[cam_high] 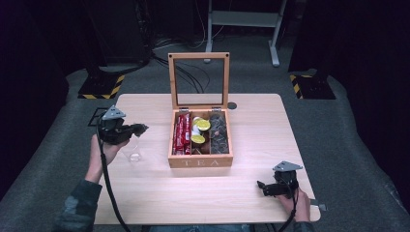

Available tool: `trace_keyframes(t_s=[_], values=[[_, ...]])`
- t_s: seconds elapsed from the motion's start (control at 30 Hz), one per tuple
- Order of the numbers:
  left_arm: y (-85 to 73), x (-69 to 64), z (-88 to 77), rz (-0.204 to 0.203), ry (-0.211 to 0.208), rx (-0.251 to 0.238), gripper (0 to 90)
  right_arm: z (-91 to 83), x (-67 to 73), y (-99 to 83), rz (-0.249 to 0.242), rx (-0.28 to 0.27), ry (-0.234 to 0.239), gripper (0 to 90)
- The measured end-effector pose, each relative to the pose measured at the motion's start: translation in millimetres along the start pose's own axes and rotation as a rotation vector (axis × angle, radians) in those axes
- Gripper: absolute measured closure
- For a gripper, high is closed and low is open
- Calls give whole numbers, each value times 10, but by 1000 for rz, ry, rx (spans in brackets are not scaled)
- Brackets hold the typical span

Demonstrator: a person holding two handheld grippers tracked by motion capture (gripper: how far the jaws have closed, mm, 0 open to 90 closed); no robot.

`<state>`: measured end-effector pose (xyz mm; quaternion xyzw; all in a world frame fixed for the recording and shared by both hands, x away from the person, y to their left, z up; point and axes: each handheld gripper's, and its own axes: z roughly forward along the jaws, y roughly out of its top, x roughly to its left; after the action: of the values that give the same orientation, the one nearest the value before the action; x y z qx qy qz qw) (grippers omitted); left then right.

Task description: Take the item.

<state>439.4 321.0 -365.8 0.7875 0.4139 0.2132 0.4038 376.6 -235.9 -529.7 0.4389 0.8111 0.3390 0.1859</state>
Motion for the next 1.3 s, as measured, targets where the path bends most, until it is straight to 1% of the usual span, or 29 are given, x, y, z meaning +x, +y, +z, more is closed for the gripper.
trace_keyframes(t_s=[0.03, 0.07, 0.1, 0.13, 0.17, 0.2, 0.23, 0.27, 0.33, 0.5, 0.57, 0.63, 0.73, 0.77, 0.8, 0.83, 0.9, 0.93, 0.97, 1.0, 1.03, 1.1, 1.13, 1.17, 1.2, 1.23, 1.27, 1.3], values=[[-61, 51, -34, -9, 12, 6, 899, 1, 1, -1, 1, -2, 0, 0], [-61, 51, -34, -9, 12, 6, 899, 1, 1, -1, 1, -2, 0, 0], [-91, 75, -45, -20, 15, 6, 899, 0, 0, 0, 0, -1, 0, 0], [-148, 124, -74, -30, 26, 11, 899, 1, 1, -1, 1, -3, 0, 0], [-148, 124, -74, -30, 26, 11, 899, 1, 1, -1, 1, -3, 0, 0], [-174, 144, -83, -40, 34, 12, 899, 1, 1, -1, 1, -3, 0, 0], [-220, 193, -98, -50, 41, 23, 899, 0, 1, 0, 1, 0, 1, 0], [-220, 193, -98, -50, 41, 23, 899, 0, 1, 0, 1, 0, 1, 0], [-259, 230, -103, -51, 58, 34, 899, 1, 1, -1, 1, -3, -1, 0], [-394, 310, -45, -79, 61, 75, 899, 1, 1, -1, 1, -2, -1, 0], [-434, 321, -13, -77, 69, 97, 899, 1, 1, -1, 1, -2, -1, 0], [-470, 345, 37, -80, 67, 115, 899, 1, 1, -1, 1, -2, -1, 0], [-488, 349, 70, -78, 67, 126, 899, 1, 1, -1, 1, -2, -1, 0], [-496, 347, 86, -75, 68, 130, 899, 2, 4, 0, 6, -4, -2, 0], [-500, 349, 91, -72, 62, 142, 898, 1, 0, -1, 0, -2, 0, 0], [-519, 335, 126, -61, 65, 159, 897, 0, 0, -1, -1, -2, 0, 0], [-529, 327, 144, -64, 59, 159, 896, 1, 1, -1, 1, -3, -1, 0], [-535, 328, 151, -54, 55, 175, 895, 1, 1, -1, 1, -3, 0, 0], [-542, 324, 163, -49, 63, 180, 894, 1, 1, -1, 1, -2, 0, 0], [-562, 320, 184, -66, 64, 163, 887, 1, 1, -1, 1, -2, -1, 0], [-567, 322, 188, -66, 61, 157, 863, 0, 1, 0, 1, -1, 1, 0], [-574, 318, 178, -79, 58, 153, 780, 0, 1, 0, 1, 0, 1, 0], [-574, 318, 178, -79, 58, 153, 712, 0, 1, 0, 1, 0, 1, 0], [-574, 318, 168, -91, 57, 155, 650, 1, 1, -1, 1, -3, -1, 0], [-574, 323, 156, -94, 57, 155, 590, 1, 1, -1, 1, -4, -1, 0], [-579, 321, 143, -101, 62, 140, 529, 0, 1, 0, 1, 0, 0, 0], [-583, 312, 124, -113, 70, 125, 529, 0, 1, 0, 1, 0, 0, 0], [-589, 306, 97, -121, 78, 111, 480, 1, 1, -1, 0, -3, -1, 0]])
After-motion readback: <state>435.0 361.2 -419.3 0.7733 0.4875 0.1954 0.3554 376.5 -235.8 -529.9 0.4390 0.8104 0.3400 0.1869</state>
